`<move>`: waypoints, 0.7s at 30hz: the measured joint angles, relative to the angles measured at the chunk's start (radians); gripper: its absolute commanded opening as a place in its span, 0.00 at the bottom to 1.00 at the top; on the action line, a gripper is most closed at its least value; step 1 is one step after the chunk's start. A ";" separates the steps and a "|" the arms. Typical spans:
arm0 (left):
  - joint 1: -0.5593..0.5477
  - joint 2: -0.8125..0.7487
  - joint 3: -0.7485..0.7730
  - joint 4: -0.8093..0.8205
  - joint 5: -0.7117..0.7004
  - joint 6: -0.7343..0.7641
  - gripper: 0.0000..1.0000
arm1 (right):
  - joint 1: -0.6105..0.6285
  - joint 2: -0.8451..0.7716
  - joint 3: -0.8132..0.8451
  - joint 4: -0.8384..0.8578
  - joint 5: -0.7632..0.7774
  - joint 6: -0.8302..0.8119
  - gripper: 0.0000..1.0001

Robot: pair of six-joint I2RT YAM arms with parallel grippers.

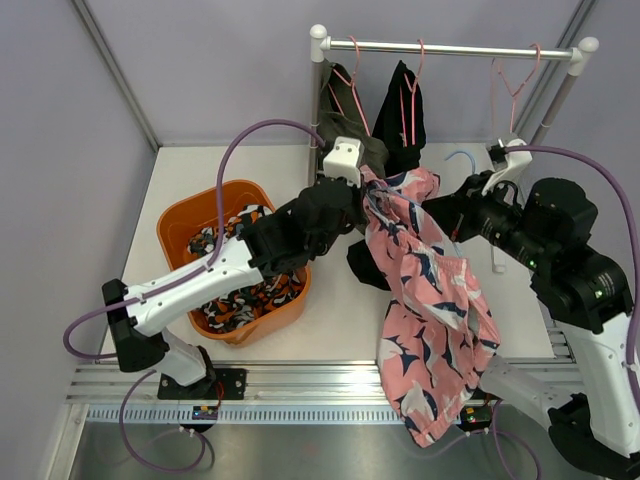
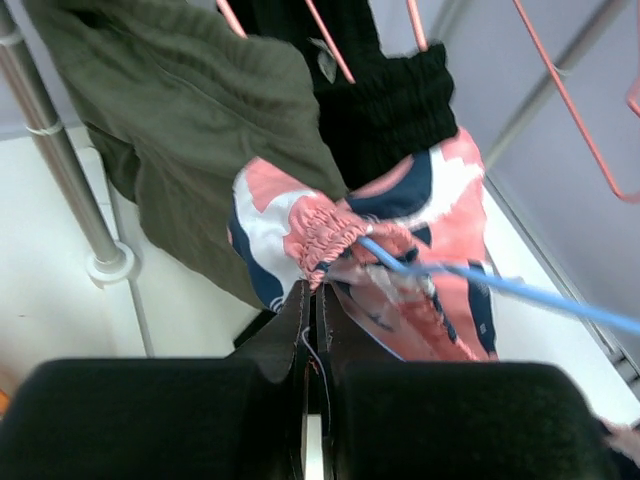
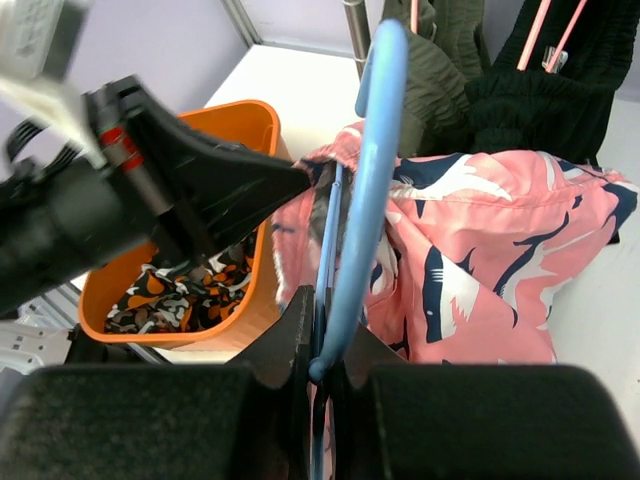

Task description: Remove the shorts from the hanger

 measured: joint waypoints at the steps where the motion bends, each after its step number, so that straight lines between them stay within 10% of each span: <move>1: 0.008 0.012 0.019 -0.008 -0.008 0.001 0.00 | 0.000 -0.011 0.000 0.000 -0.004 0.000 0.00; 21: 0.068 0.039 0.019 -0.069 0.128 0.029 0.00 | 0.000 -0.044 -0.011 0.045 -0.035 0.021 0.00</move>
